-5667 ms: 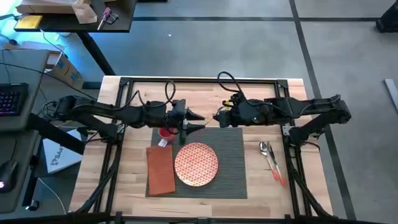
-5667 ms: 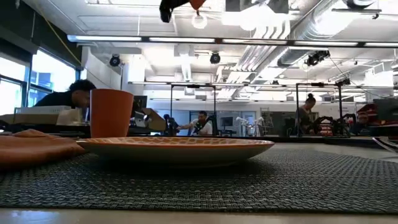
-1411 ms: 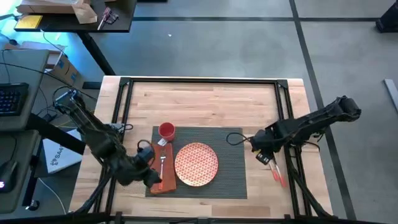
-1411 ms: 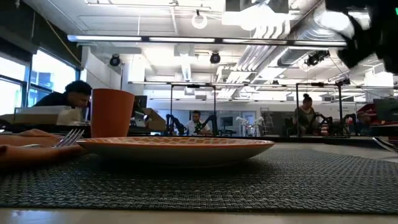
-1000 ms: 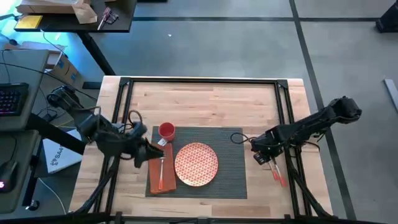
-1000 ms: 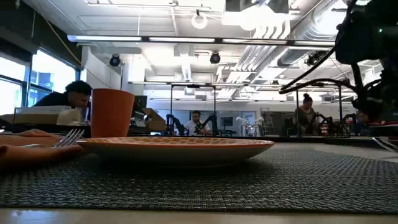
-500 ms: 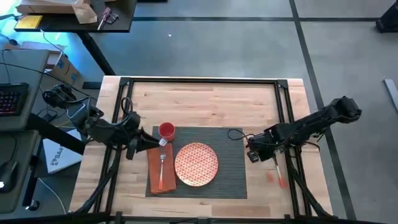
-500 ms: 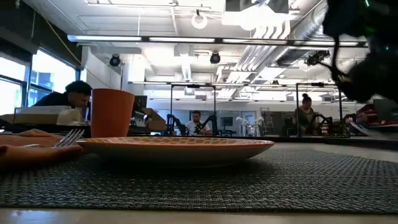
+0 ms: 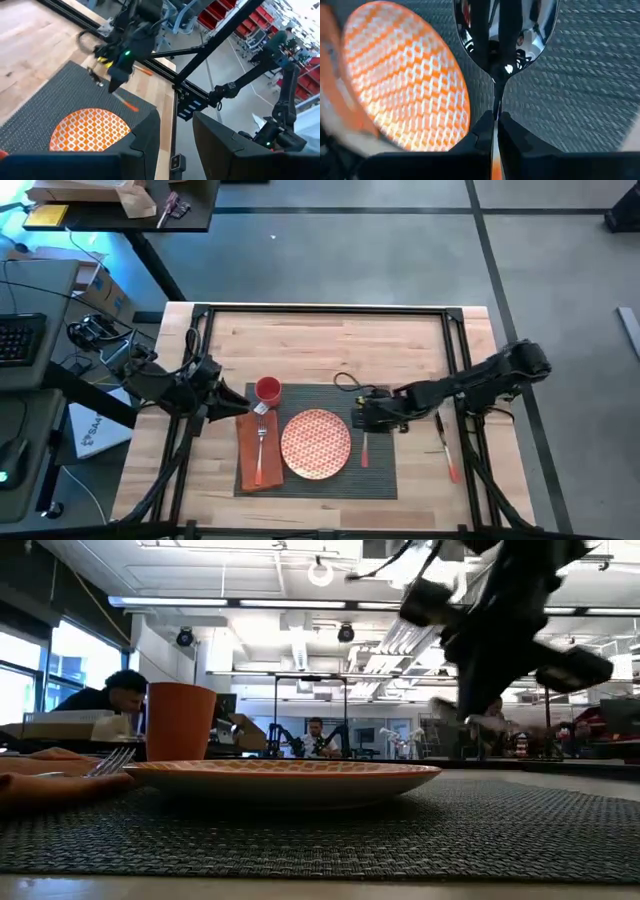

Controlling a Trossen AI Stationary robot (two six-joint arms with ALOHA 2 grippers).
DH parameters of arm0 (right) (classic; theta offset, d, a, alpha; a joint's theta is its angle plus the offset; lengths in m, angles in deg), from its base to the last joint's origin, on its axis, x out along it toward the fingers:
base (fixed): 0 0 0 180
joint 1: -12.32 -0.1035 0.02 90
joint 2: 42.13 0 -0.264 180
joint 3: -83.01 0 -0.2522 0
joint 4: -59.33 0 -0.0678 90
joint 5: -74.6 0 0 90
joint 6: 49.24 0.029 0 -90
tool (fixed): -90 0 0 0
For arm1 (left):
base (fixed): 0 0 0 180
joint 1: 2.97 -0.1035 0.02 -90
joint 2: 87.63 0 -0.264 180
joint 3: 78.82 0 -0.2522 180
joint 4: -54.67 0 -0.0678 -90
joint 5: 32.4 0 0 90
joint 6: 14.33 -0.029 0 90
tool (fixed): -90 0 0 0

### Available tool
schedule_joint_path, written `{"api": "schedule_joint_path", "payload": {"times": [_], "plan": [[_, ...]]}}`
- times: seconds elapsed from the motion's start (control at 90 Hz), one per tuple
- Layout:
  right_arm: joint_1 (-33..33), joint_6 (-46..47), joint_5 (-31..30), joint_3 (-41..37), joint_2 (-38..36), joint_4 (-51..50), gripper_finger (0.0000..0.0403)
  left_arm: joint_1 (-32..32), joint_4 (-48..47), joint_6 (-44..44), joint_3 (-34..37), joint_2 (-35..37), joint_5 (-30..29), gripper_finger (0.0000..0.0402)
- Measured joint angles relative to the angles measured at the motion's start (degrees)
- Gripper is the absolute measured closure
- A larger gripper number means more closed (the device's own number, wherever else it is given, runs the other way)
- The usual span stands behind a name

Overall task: Set table place
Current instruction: Put the orange spoon to the right side of the orange plate on the gray tablemat, then put the orange table knife to the right side of the orange spoon on the gray tablemat

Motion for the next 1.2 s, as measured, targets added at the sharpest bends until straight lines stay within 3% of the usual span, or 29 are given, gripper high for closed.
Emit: {"api": "schedule_joint_path", "payload": {"times": [0.278, 0.556, 0.667, 0.867, 1.0, 1.2], "plan": [[0.50, -1.11, 5.31, 7.20, 12.38, 1.40, 0.0403, 0.00, -0.13, 0.81, 0.00, 0.01, 3.67, 0.0302], [0.52, 1.35, 4.80, 9.12, 14.77, 1.27, 0.0398, 0.07, -0.08, 1.43, 0.00, -0.04, 5.04, 0.0302], [0.54, 1.41, 4.64, 9.12, 14.77, 1.09, 0.0369, 0.07, -0.07, 1.43, 0.00, -0.04, 5.82, 0.0302], [0.49, -0.27, 4.94, 9.12, 13.13, -1.46, 0.0279, 0.07, -0.08, 1.41, 0.00, -0.04, 5.94, 0.0302], [0.29, -7.02, 7.45, 9.18, 7.94, -11.06, 0.0234, 0.07, -0.05, 1.39, 0.00, -0.04, 5.92, 0.0302], [-1.79, -13.19, 11.17, 8.59, 0.07, -44.32, 0.0227, 0.07, 0.03, 1.36, 0.00, -0.04, 5.32, 0.0302]]}}
